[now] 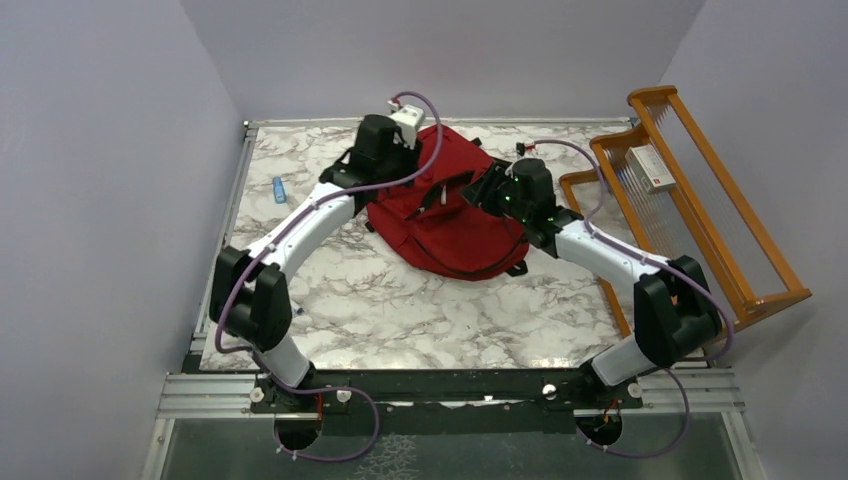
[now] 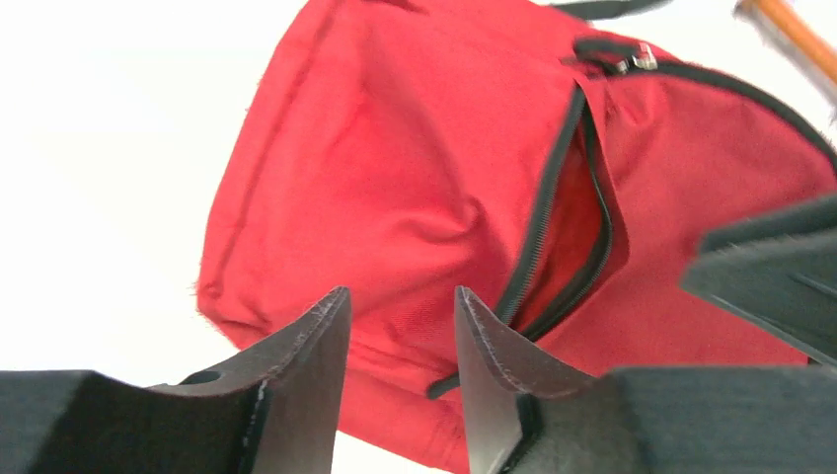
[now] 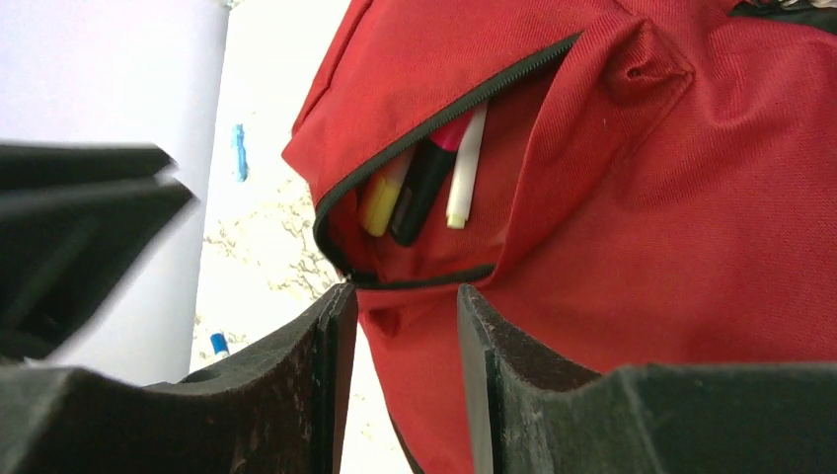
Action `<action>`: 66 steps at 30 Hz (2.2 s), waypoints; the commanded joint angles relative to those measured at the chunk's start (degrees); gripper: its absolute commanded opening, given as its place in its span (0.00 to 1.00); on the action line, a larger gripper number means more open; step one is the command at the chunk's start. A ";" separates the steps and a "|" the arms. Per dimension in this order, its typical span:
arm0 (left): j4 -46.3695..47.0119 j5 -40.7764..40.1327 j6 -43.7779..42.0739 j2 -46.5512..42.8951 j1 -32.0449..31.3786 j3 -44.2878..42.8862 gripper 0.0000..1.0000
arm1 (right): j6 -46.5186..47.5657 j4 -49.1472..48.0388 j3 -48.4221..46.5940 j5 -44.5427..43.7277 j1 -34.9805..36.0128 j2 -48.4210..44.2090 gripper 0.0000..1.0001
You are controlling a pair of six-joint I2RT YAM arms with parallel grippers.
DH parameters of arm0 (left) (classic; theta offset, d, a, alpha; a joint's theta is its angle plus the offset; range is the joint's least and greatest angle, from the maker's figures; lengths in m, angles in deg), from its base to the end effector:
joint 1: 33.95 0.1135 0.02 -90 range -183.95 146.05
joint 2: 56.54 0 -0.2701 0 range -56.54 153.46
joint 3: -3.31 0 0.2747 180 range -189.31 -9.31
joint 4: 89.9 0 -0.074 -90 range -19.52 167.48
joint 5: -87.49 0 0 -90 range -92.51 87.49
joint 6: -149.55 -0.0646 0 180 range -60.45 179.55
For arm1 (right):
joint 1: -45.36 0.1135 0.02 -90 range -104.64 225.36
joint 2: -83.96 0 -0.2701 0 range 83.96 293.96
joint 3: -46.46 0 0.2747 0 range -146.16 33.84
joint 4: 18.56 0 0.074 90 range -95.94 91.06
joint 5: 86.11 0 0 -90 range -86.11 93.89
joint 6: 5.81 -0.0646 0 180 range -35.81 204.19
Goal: Pack the student bag
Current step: Place the stationery in the student bag, then pick up the stationery from the center of the board.
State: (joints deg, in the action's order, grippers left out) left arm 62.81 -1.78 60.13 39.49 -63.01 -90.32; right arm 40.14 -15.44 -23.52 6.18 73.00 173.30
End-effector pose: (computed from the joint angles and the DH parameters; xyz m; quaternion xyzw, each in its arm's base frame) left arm 0.3870 -0.2160 0.3020 0.2158 0.8373 -0.1338 0.4842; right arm 0.3568 0.1897 0.2395 0.1076 0.8243 0.3388 0.4406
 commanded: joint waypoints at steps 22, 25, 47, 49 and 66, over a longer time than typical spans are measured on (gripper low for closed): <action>1.93 -7.33 6.25 6.11 37.65 0.37 0.70 | 4.28 8.94 17.14 4.08 -0.39 -23.89 0.46; 1.27 -6.79 6.10 9.77 39.33 -1.57 0.73 | 4.58 10.15 17.09 4.54 -0.39 -24.56 0.46; -1.58 -4.09 6.44 26.84 42.50 -8.54 0.62 | 5.22 11.99 18.25 6.55 -0.39 -24.55 0.46; -1.62 -4.39 6.15 27.53 42.48 -8.98 0.60 | 5.44 12.03 18.21 6.75 -0.39 -24.40 0.46; 0.00 3.71 9.68 23.35 42.51 -4.23 0.10 | 5.05 12.67 17.58 6.33 -0.39 -24.55 0.46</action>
State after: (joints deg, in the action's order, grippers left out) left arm 62.52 -4.31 66.84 67.09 -20.78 -98.87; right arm 44.84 -3.00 -5.60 11.73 73.00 148.58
